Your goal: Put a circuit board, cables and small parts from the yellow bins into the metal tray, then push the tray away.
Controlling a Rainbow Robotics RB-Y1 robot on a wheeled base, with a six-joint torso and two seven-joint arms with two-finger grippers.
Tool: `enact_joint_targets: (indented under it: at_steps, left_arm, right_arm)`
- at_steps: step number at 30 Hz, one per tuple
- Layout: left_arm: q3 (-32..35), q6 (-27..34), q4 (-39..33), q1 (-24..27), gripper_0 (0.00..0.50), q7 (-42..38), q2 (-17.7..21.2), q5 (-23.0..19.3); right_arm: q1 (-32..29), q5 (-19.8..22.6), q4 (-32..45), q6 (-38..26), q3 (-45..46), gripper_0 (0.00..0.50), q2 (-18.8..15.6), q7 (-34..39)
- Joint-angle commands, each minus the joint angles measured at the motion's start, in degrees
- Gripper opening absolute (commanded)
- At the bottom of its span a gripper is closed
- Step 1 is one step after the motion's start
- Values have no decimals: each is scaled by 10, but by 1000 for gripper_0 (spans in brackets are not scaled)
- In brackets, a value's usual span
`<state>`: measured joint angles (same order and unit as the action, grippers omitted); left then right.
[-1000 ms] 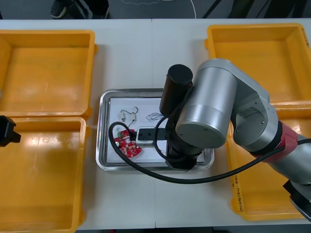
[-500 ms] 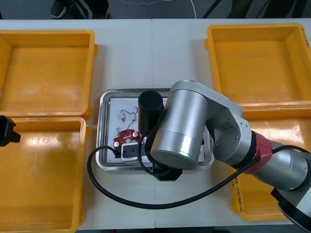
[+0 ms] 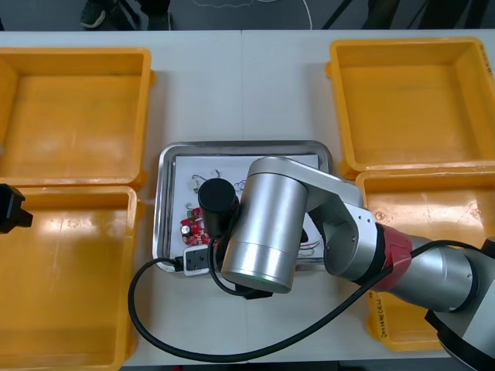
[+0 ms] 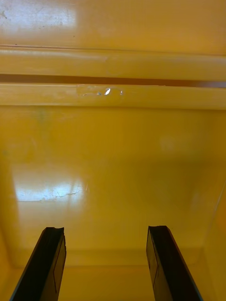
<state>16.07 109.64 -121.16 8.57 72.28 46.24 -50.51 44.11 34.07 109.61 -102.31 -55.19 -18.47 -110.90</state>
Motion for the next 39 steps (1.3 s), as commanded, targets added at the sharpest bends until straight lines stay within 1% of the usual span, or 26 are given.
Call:
enact_joint_targets:
  at_steps: [1,5,10,18,27,32,33,34,35,36,37,38,39]
  left_arm:
    - [17,4,-2,-14,500,52,26,1]
    - [17,4,-2,-14,500,52,26,1]
    - [17,4,-2,-14,500,52,26,1]
    - [17,4,-2,-14,500,52,26,1]
    - [17,4,-2,-14,500,52,26,1]
    - [17,4,-2,-14,500,52,26,1]
    - [17,4,-2,-14,500,52,26,1]
    - [17,4,-2,-14,500,52,26,1]
    - [17,4,-2,-14,500,52,26,1]
    - [17,4,-2,-14,500,52,26,1]
    - [17,4,-2,-14,500,52,26,1]
    - [17,4,-2,-14,500,52,26,1]
    - [17,4,-2,-14,500,52,26,1]
  right_arm:
    - [20,-1,-23,15,-12,500,28,-14]
    - [20,-2,-48,26,-17,500,38,-15]
    - [20,-5,-57,33,-26,500,44,-15]
    - [20,-44,-59,39,-62,500,48,-10]
    - [19,-42,-87,56,-64,500,53,-11]
    - [18,-43,-90,63,-65,500,54,-9]
    - [18,-43,-90,63,-65,482,54,-9]
    - [18,-44,-90,63,-65,445,53,-11]
    - [18,-45,-90,63,-65,327,54,-9]
    - [18,-45,-90,63,-65,194,54,-9]
    - [18,-48,-89,63,-65,141,54,-9]
    - [18,-49,-90,63,-65,49,54,-9]
    - [18,-52,-90,64,-65,12,55,-8]
